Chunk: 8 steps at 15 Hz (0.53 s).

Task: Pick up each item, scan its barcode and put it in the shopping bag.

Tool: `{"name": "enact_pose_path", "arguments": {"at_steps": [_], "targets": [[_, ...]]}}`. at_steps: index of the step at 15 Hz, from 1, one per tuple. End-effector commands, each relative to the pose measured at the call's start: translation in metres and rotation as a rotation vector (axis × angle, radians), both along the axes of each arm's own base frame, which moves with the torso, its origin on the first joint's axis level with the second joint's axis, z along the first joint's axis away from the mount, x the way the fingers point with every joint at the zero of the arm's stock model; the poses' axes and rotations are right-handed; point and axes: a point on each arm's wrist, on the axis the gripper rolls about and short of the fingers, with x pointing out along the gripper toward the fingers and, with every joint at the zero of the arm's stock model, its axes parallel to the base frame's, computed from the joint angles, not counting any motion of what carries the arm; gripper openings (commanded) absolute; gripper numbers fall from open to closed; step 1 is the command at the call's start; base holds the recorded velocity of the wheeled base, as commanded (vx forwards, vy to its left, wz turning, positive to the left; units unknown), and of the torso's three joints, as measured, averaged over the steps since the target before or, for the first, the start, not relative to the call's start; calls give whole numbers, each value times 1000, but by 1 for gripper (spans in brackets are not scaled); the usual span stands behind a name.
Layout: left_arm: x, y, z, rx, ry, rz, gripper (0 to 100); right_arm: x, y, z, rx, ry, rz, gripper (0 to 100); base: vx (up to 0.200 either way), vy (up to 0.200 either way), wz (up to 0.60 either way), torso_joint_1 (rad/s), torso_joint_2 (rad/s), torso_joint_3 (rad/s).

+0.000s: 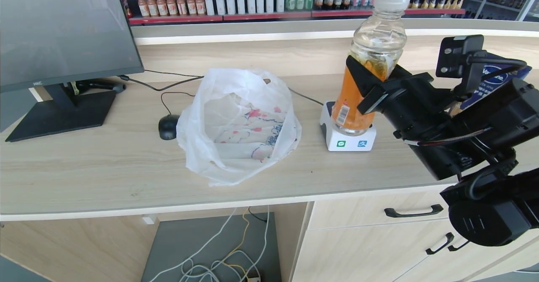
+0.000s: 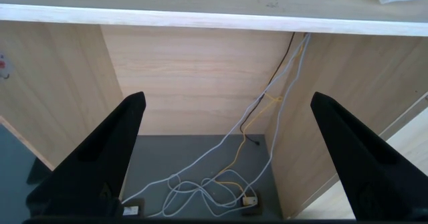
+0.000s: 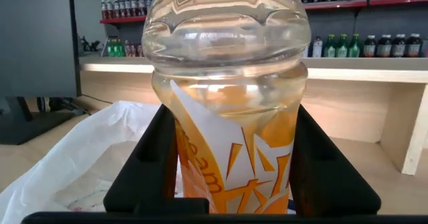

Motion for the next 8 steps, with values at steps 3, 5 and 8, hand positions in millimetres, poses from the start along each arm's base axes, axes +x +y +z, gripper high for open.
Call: {"name": "enact_pose_path", "arguments": {"at_steps": [3,5,8], "targets": [[0,0,0,-2,-1,0,100,4,3,-4,-7,10,7,0,0,67,0,2,1,2],[0,0,0,-3,0,0,100,4,2,-4,-7,10,5,0,0,200,0,2,5,2],[0,0,0,-2,-1,0,100,4,2,-3,-5,7,7,0,0,200,0,-2,-1,2]]}}
